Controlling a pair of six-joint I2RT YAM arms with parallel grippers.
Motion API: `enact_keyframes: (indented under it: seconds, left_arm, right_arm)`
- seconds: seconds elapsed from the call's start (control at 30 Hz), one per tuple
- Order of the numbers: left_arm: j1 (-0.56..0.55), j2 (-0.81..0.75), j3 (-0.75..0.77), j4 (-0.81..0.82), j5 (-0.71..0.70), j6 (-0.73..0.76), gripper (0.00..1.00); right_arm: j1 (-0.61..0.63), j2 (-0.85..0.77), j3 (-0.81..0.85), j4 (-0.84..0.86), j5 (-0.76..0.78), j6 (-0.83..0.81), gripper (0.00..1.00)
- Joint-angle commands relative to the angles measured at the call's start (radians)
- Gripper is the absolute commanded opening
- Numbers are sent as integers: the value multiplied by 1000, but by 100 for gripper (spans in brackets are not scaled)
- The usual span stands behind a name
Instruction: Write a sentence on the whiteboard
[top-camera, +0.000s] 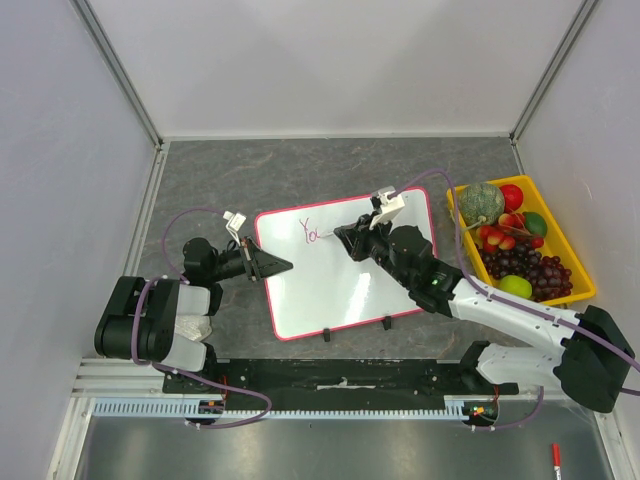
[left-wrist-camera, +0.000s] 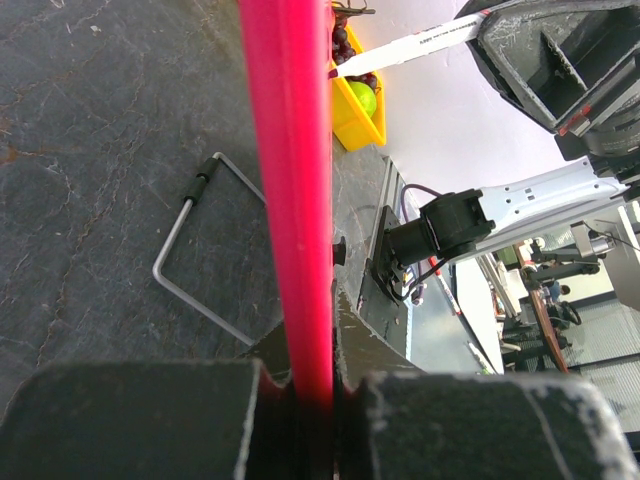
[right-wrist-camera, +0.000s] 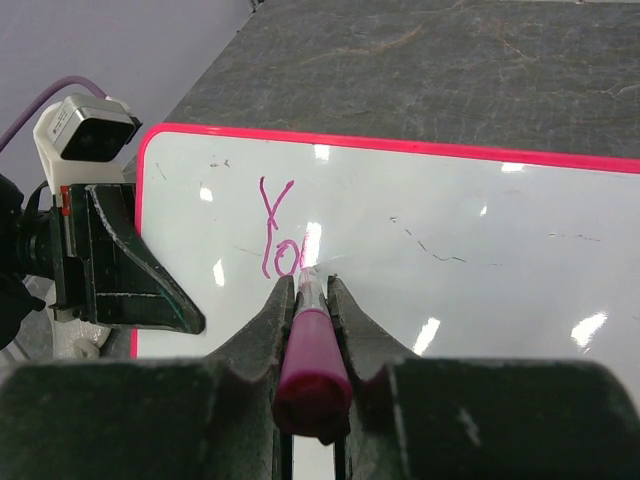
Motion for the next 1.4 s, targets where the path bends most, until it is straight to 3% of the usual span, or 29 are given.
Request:
enact_keyframes:
  seconds: [0.0, 0.47, 1.37]
  left_arm:
    - [-2, 17, -16, 3, -21, 93, 2]
    - [-2, 20, -13, 5, -18, 92, 2]
    - [-2, 26, -13, 14, -14, 87, 2]
  right_arm:
    - [-8, -2, 13, -45, 79, -35, 0]
    - [-16, 49, 99, -54, 85, -35, 0]
    - [-16, -22, -22, -94, 21, -23, 0]
